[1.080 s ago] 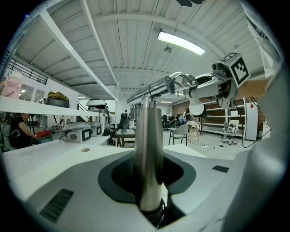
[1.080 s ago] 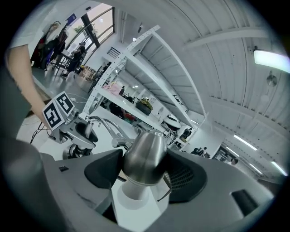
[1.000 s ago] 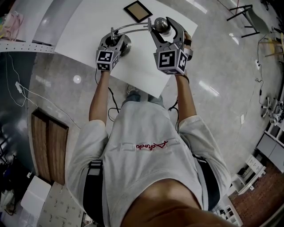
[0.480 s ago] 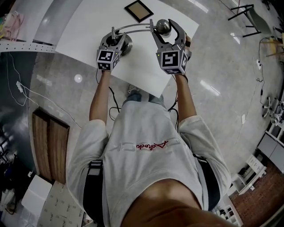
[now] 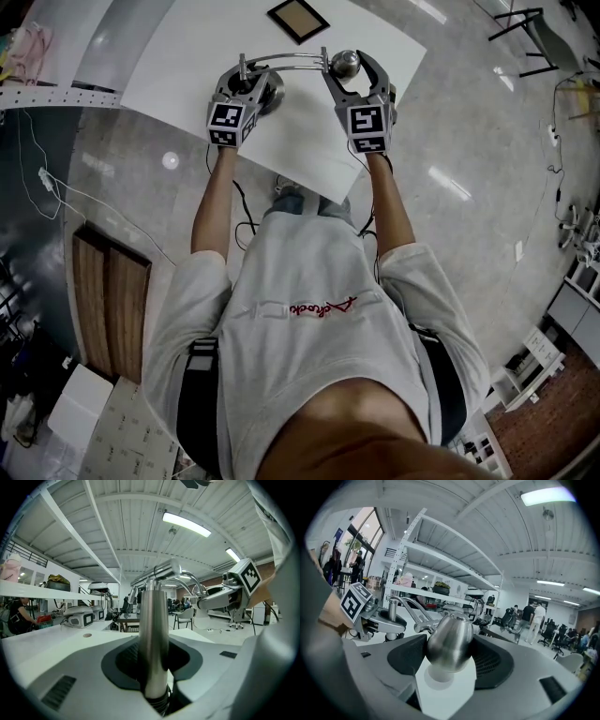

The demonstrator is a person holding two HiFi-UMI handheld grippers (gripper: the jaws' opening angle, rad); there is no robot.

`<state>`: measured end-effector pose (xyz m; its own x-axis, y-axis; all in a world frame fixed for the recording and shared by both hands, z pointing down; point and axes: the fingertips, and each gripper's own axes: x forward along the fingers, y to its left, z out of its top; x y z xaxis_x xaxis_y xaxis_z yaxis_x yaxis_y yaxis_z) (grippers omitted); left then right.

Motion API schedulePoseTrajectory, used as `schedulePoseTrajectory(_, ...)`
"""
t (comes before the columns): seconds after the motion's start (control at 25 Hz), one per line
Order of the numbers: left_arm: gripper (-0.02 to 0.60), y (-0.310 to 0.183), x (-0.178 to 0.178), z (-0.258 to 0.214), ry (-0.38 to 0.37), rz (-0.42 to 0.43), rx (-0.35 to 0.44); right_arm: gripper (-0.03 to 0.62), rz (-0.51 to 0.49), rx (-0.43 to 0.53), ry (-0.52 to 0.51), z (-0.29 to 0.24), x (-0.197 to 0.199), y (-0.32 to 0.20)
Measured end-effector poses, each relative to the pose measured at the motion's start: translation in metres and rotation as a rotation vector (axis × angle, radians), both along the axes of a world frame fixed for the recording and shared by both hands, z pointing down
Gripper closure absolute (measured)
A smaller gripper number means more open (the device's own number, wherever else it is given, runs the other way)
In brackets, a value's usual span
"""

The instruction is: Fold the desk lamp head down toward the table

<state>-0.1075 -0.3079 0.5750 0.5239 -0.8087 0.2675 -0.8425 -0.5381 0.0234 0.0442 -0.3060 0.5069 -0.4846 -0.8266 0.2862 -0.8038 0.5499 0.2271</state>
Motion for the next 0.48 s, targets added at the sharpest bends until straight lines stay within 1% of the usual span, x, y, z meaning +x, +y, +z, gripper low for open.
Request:
schedulePoseTrajectory(0.16, 0.433, 0.0, 0.001, 0.0, -0.001, -0.003, 0.0, 0.289, 0.007, -0.024, -0.055, 0.012, 0.0, 0.0)
schedulePoseTrajectory(0.4, 0.434, 0.0, 0.0, 0.001, 0.002, -0.002, -0.001, 0.289, -0.008, -0.023, -0.05, 0.013, -0.001, 0.001)
schedulePoseTrajectory(0.48, 0.423, -0.001, -0.001, 0.001, 0.01, -0.007, -0.01, 0.289, -0.014, -0.031, -0.047, 0.014, 0.0, 0.001)
